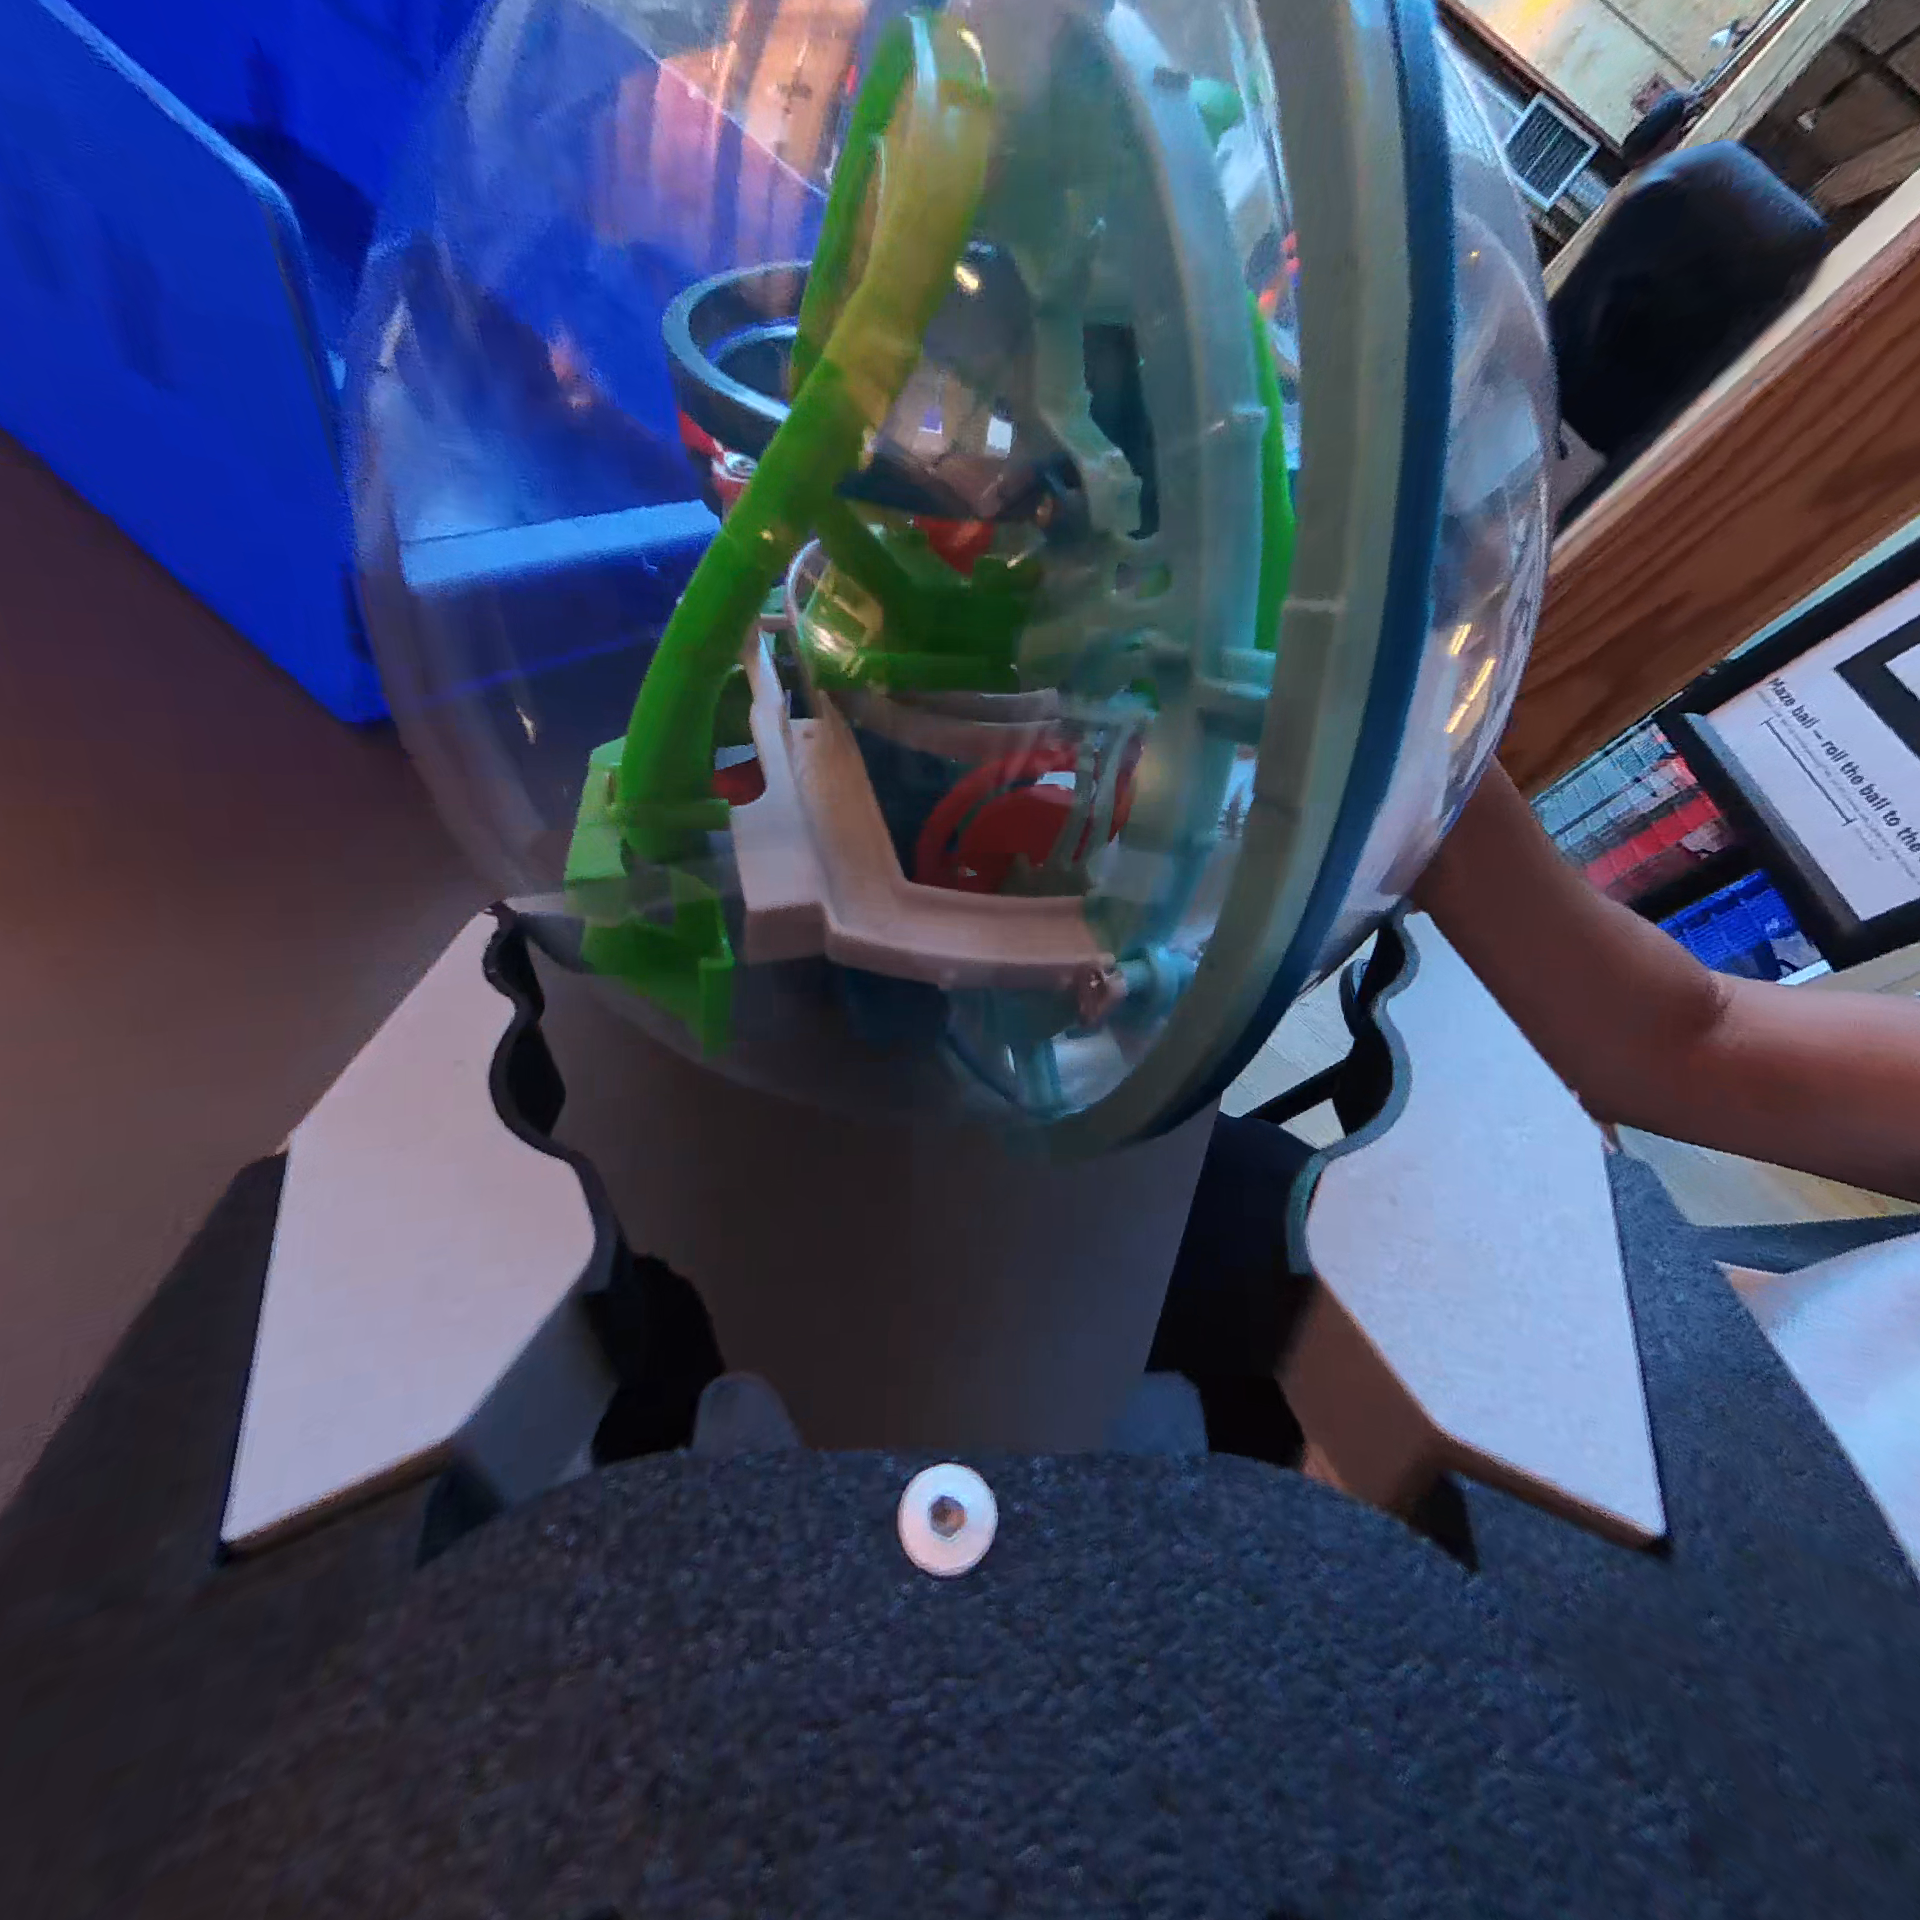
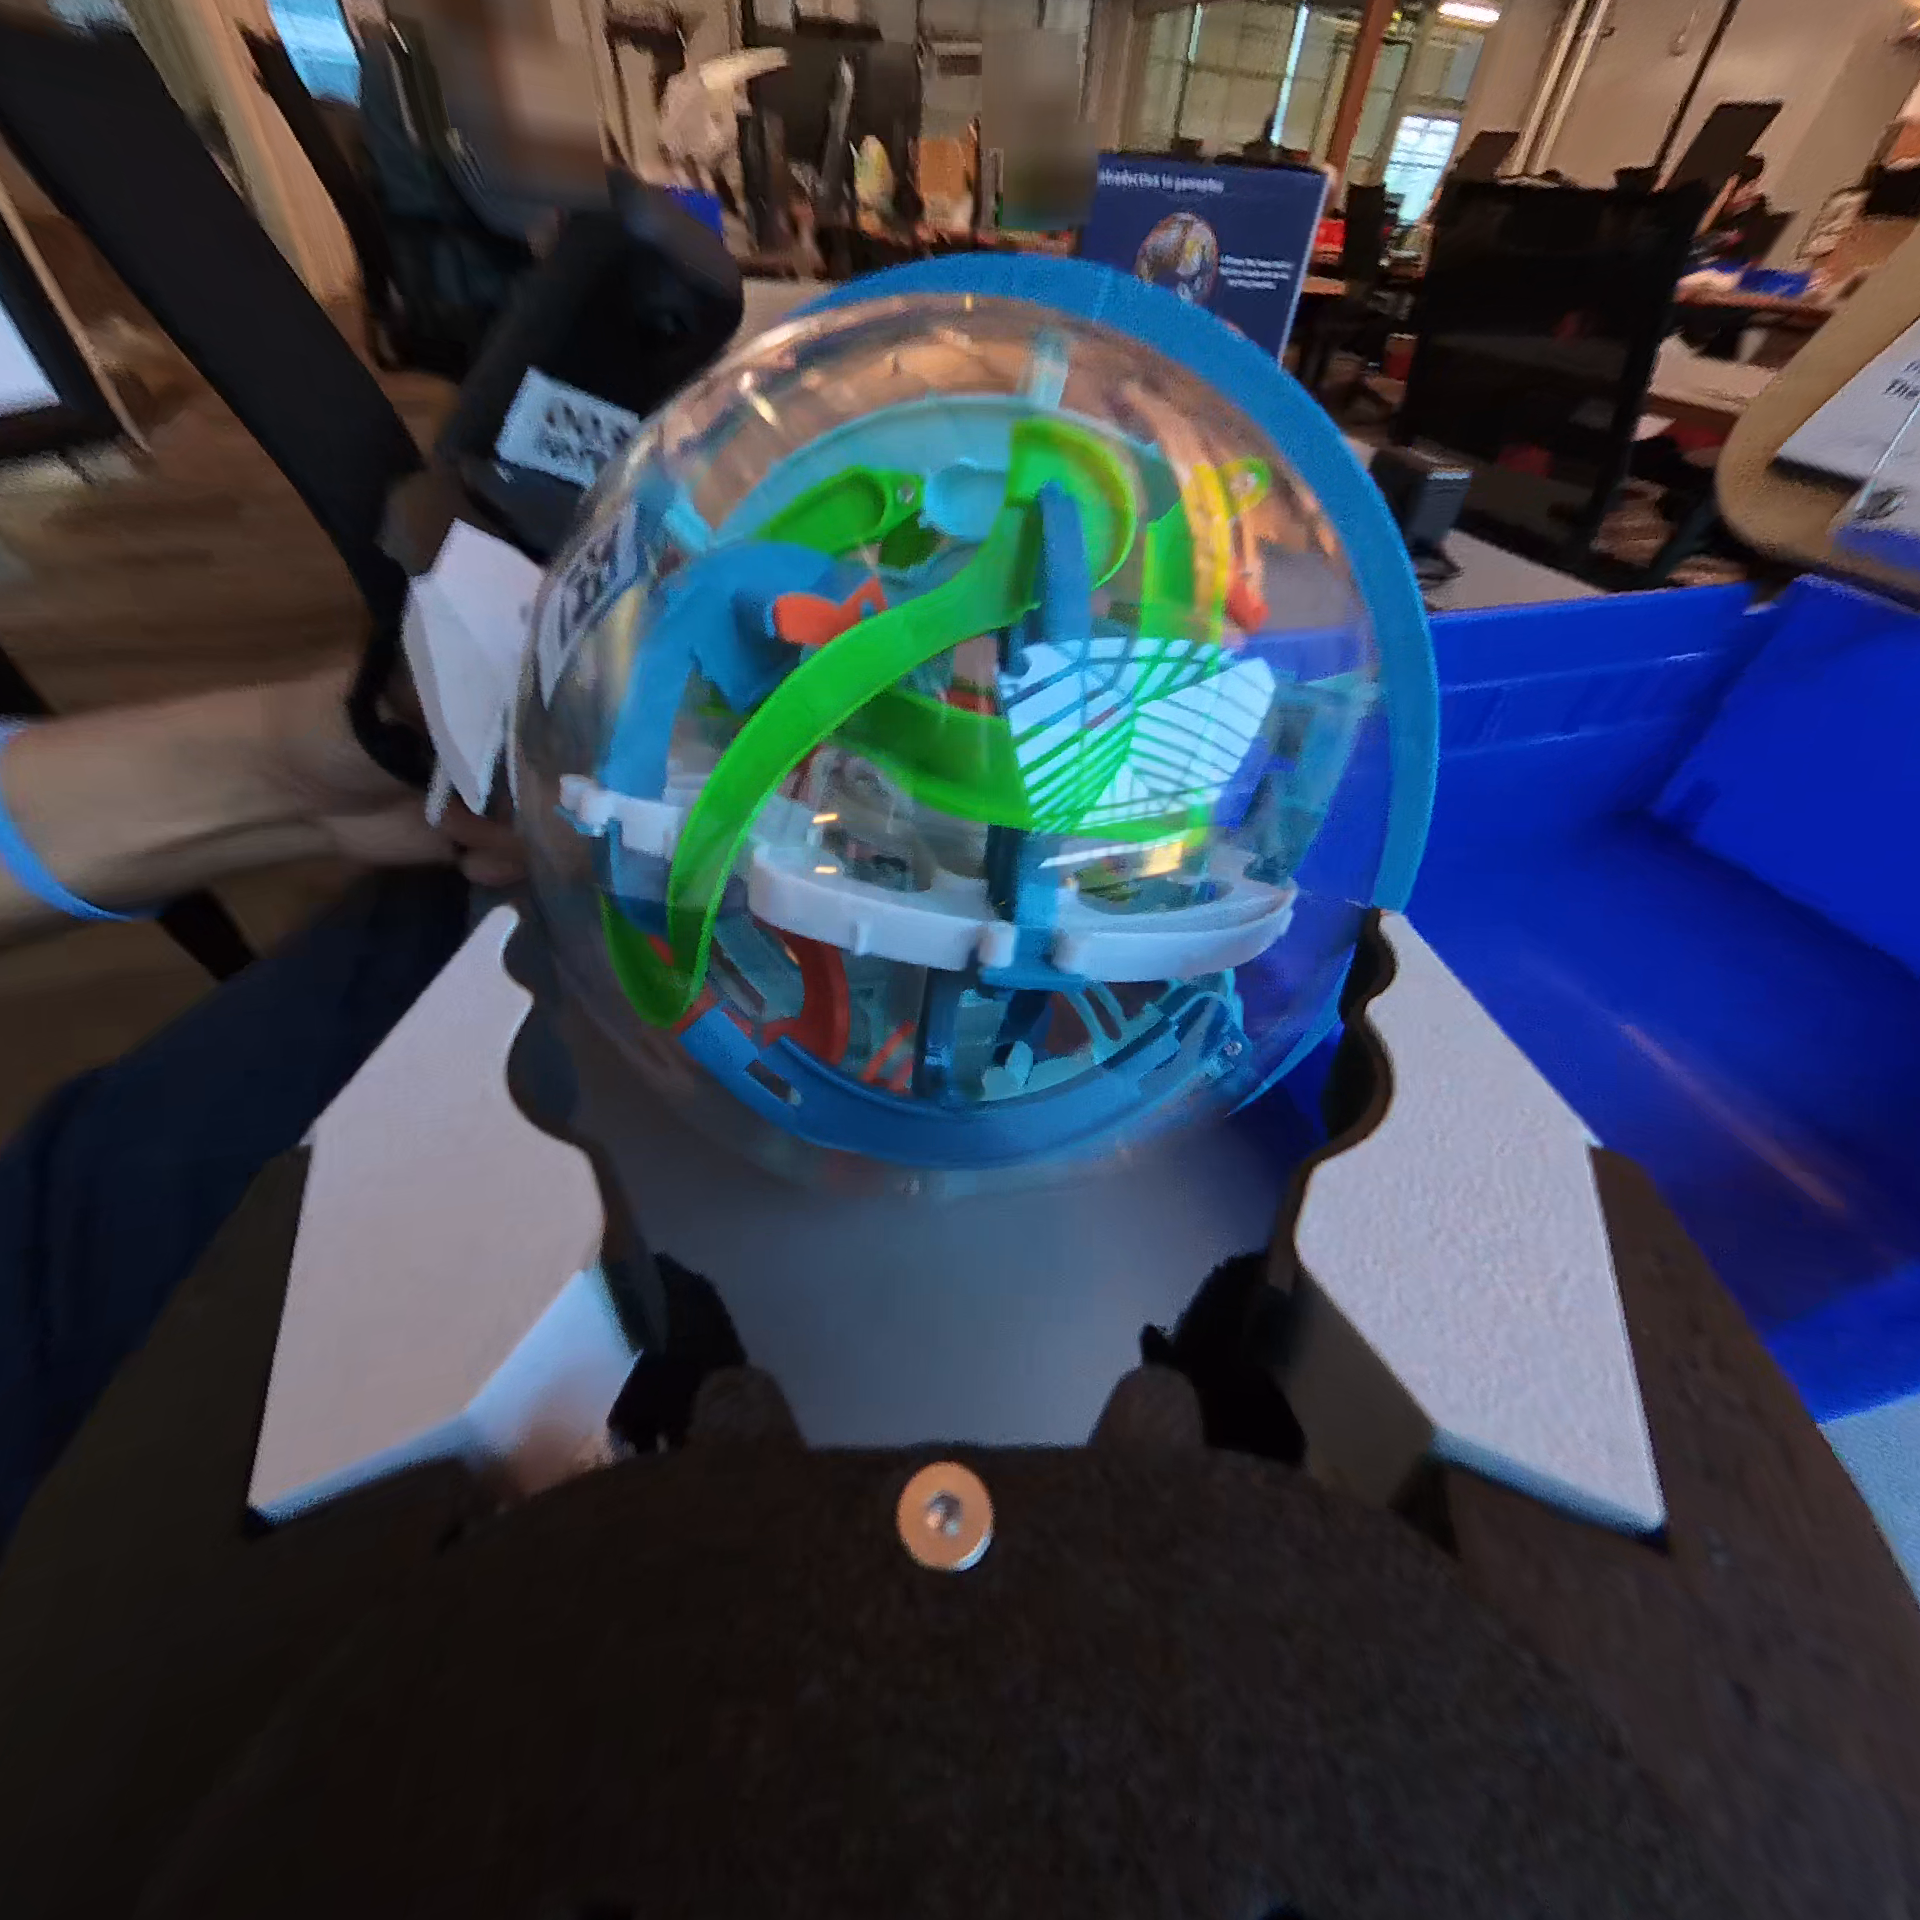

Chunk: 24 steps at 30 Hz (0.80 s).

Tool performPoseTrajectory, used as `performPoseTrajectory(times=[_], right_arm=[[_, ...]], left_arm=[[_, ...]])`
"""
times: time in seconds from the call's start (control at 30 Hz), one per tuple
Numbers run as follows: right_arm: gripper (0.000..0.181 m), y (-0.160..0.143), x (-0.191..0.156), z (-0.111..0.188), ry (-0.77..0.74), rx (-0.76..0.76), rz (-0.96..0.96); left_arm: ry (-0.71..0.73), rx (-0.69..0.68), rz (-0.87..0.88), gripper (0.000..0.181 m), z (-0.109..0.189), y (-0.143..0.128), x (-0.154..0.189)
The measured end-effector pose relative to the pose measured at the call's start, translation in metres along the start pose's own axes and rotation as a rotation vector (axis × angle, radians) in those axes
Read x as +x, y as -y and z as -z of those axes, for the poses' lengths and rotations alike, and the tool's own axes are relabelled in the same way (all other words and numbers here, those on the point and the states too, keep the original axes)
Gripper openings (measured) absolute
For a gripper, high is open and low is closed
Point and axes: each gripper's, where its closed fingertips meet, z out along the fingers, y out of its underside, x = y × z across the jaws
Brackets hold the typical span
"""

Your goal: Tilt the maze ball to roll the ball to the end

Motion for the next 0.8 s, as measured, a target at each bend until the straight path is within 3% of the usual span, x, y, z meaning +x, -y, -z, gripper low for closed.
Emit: performPoseTrajectory(times=[0.07,0.2,0.33,0.47,0.6,0.7,0.8], right_arm=[[0.138,0.006,0.005,0.008,0.056,0.055,-0.116],[0.150,0.000,0.018,0.011,0.059,0.044,-0.226],[0.153,-0.009,0.002,-0.003,0.146,0.006,-0.307],[0.154,-0.002,0.000,-0.002,0.096,-0.026,-0.204],[0.154,0.048,-0.020,0.015,0.040,0.143,0.113],[0.154,0.068,-0.039,0.024,0.045,0.199,0.317],[0.154,0.060,-0.033,0.023,0.035,0.120,0.287]], left_arm=[[-0.001,0.000,-0.002,0.150,0.000,0.000,0.000],[-0.006,-0.002,-0.004,0.150,0.000,0.000,0.000],[-0.020,-0.036,-0.016,0.149,-0.002,-0.004,0.001],[-0.012,-0.051,-0.084,0.148,-0.006,-0.006,0.005],[-0.071,0.072,-0.279,0.148,-0.001,0.009,0.030],[-0.087,0.077,-0.386,0.147,-0.002,0.005,0.042],[-0.068,0.076,-0.384,0.147,-0.003,0.006,0.039]])
